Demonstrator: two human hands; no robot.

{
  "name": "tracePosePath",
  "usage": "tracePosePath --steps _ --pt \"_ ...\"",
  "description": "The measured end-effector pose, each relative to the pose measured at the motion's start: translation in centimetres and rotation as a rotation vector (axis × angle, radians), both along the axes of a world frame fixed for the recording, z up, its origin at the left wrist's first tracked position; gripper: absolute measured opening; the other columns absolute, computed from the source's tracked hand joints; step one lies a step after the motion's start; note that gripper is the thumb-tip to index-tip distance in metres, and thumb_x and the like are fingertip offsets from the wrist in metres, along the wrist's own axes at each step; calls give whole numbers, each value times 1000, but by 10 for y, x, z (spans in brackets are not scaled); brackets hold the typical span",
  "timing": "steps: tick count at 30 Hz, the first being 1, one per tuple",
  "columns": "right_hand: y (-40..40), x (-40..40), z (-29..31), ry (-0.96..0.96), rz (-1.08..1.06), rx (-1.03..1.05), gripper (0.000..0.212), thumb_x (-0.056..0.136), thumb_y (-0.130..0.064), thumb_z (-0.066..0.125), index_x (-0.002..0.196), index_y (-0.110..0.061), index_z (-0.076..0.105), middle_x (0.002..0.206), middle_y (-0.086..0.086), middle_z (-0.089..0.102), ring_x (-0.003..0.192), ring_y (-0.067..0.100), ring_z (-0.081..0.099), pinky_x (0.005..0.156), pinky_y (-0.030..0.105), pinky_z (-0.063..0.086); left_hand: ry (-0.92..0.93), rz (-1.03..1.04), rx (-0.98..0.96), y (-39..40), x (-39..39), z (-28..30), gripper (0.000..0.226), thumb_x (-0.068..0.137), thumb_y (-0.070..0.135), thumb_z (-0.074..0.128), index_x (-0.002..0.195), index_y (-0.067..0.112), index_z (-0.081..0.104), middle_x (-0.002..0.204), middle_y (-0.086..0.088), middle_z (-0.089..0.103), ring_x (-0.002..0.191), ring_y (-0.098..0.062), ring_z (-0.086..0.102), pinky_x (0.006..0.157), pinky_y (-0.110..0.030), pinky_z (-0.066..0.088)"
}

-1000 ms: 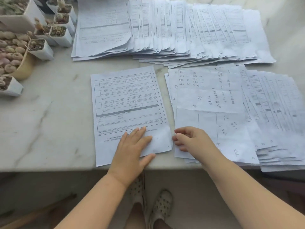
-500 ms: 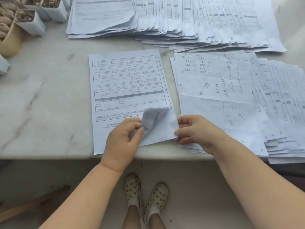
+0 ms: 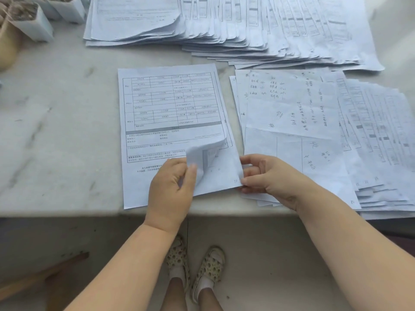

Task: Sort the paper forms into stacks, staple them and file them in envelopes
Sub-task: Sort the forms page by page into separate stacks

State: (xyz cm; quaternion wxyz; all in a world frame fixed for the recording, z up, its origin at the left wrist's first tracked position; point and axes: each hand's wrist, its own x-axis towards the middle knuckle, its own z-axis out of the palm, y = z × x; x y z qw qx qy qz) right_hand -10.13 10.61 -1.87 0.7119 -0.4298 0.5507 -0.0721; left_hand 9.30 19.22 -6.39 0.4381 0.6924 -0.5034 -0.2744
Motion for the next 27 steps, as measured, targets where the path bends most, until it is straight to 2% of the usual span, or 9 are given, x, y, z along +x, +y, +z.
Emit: tracePosePath --steps 3,8,11,13,17,22,27 --pt "0 -1 -2 -4 1 7 41 89 15 53 123 -8 60 97 10 74 81 15 68 72 22 58 -82 -56 21 1 -1 -4 18 77 21 66 71 28 51 87 19 52 88 -3 50 83 -3 34" --pt "0 -1 -3 -17 16 8 43 88 19 48 119 -8 60 96 8 75 82 12 69 74 23 57 -97 -62 28 1 -1 -3 9 73 13 68 78 17 62 91 10 56 93 -7 50 87 -3 31" --pt "-1 -3 -2 -24 30 18 46 87 20 45 120 -8 60 99 10 75 83 13 69 77 24 57 -131 -178 46 3 1 -4 26 68 12 69 89 26 70 101 10 57 101 -7 50 104 -19 27" --pt "-2 -3 -2 -28 43 24 47 87 21 44 121 -9 60 103 12 74 85 14 69 78 25 57 -160 -254 64 4 2 -5 31 68 12 66 90 33 73 107 9 56 108 -5 48 114 -28 14" --pt "-3 -2 -2 -8 59 32 49 86 22 42 116 -12 62 97 7 76 84 12 70 78 24 58 -155 -315 82 5 6 -5 36 68 7 61 84 36 74 111 10 56 120 -7 43 115 -21 -1" --pt "-9 3 1 15 49 24 48 86 20 40 115 -11 62 101 13 75 87 17 71 82 26 58 -186 -347 77 6 6 -6 37 67 7 58 83 36 74 113 8 57 123 -11 41 116 -29 5" --pt "-19 17 8 60 -25 79 31 94 2 41 104 -8 68 94 10 75 82 21 71 78 32 59 -193 -339 58 7 6 -7 38 67 6 58 83 37 74 113 8 56 124 -10 39 117 -32 5"
